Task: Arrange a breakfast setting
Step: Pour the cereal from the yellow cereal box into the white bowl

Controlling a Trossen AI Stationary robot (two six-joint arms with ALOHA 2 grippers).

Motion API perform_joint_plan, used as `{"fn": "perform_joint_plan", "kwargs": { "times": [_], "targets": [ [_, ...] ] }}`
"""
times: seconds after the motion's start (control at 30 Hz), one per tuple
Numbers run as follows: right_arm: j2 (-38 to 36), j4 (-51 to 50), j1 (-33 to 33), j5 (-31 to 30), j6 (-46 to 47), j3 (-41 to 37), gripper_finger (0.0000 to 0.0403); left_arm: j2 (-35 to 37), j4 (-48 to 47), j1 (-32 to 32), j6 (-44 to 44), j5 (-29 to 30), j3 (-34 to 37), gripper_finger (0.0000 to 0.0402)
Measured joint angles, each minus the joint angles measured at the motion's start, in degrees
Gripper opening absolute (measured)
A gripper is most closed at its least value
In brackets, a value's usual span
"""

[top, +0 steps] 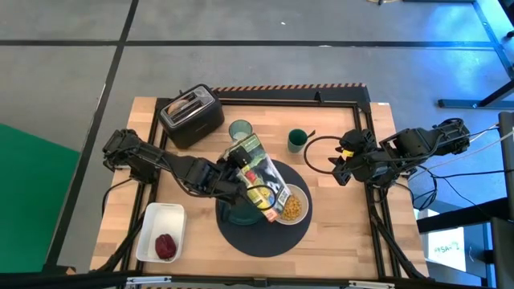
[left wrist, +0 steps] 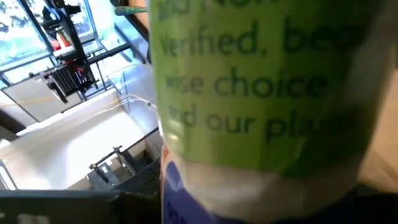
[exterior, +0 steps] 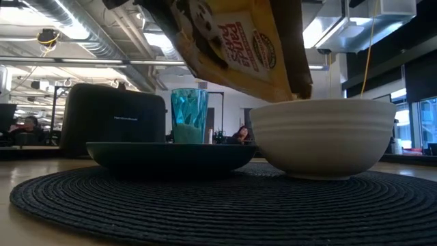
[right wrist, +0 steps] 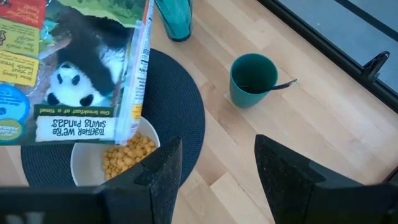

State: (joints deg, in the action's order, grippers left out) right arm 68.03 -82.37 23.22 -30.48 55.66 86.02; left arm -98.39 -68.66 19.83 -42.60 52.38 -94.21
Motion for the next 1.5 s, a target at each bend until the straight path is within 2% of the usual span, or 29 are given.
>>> {"fn": "perform_joint_plan", "kwargs": {
  "times": [0.17, 0.47, 0.73, 0.97, 1.07, 1.33, 1.5],
  "targets": [
    [0.0, 0.0, 0.0, 0.0, 0.0, 0.0, 0.0192, 0.0, -0.91, 0.97, 6.12, -1.68, 0.0, 0.0167],
    [0.0, -0.02, 0.0, -0.62, -0.08, 0.0, 0.0192, 0.0, -10.98, 2.48, 24.47, -7.81, 0.0, 0.0167],
    [0.0, 0.12, 0.0, -1.46, -0.2, 0.0, 0.0192, 0.0, -11.44, 3.33, 36.09, -14.53, 0.0, 0.0167],
    [-0.22, 4.91, 0.0, -2.53, 0.89, 0.0, 0.0192, 0.0, -12.56, 3.54, 46.28, -20.39, 0.0, 0.0167],
    [-0.89, 8.29, 0.02, -3.47, 0.49, 0.02, 0.0192, 0.19, -13.5, 4.05, 50.15, -20.49, 0.49, 0.0167],
    [-3.58, 17.1, 0.02, -3.53, -5.29, 0.02, 0.0192, 5.56, -8.46, 4.0, 58.73, -23.87, 6.14, 0.0167],
    [-4.83, 24.5, 0.02, -3.56, -12.88, 0.02, 0.0192, 12.89, -2.74, 3.63, 62.94, -22.54, 9.99, 0.0167]
  ]
}}
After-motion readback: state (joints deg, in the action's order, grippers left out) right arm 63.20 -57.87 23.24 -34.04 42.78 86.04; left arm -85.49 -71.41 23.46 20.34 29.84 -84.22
